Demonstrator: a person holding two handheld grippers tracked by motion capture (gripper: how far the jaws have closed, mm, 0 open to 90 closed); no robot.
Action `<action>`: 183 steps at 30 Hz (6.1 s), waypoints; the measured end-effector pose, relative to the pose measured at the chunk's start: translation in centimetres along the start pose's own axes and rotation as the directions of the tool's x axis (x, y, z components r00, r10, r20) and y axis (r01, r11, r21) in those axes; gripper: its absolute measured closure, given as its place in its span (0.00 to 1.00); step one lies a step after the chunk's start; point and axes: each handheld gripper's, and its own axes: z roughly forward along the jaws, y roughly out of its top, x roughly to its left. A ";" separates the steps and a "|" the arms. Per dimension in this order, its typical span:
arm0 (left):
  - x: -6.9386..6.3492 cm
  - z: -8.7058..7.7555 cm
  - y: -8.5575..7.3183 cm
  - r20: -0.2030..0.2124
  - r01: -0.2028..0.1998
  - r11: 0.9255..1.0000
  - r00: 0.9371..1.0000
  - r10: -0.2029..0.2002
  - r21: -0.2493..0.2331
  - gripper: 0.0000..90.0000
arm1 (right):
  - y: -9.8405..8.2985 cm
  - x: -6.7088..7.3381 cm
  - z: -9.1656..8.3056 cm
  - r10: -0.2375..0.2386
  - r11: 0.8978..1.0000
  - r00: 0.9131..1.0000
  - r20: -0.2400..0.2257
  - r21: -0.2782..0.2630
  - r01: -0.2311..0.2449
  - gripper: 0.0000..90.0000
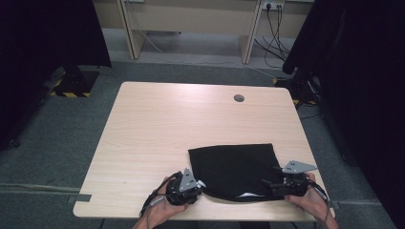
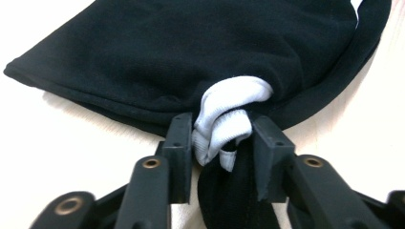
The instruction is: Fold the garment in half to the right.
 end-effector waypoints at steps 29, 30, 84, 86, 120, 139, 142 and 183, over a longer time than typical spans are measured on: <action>-1.1 1.3 1.3 0.078 0.013 1.000 0.997 -0.014 0.015 0.72 | -1.3 -0.6 -3.2 0.045 0.997 0.998 0.038 0.057 -0.047 0.34; -1.1 1.3 1.3 0.079 0.014 1.000 0.997 -0.015 0.014 0.72 | -1.0 -0.5 -3.3 0.047 0.998 0.998 0.037 0.035 -0.048 0.34; -0.8 1.5 0.9 0.081 0.019 0.999 0.997 -0.016 -0.028 0.72 | 14.3 5.8 10.0 -0.143 0.990 0.975 -0.171 -0.025 0.141 0.37; -0.8 1.5 0.8 0.093 0.032 0.999 0.995 -0.030 -0.024 0.72 | 14.5 5.8 10.4 -0.146 0.989 0.975 -0.168 -0.014 0.146 0.37; -0.3 1.5 1.1 0.089 0.014 1.000 0.996 -0.012 -0.025 0.73 | 16.0 7.6 16.1 -0.177 0.978 0.949 -0.259 0.059 0.199 0.89; 0.9 -4.0 4.2 0.102 -0.053 0.997 0.993 0.059 -0.059 0.77 | 20.3 8.5 10.8 -0.240 0.969 0.926 -0.293 -0.131 0.209 0.94; 0.9 -4.4 4.9 0.108 -0.062 0.996 0.992 0.068 -0.060 0.77 | 20.5 8.4 10.0 -0.248 0.966 0.925 -0.288 -0.149 0.212 0.94; -5.5 7.2 14.8 0.268 -0.179 0.984 0.947 0.176 -0.013 0.76 | 10.3 -3.6 0.9 -0.036 0.982 0.994 -0.102 -0.186 0.017 0.93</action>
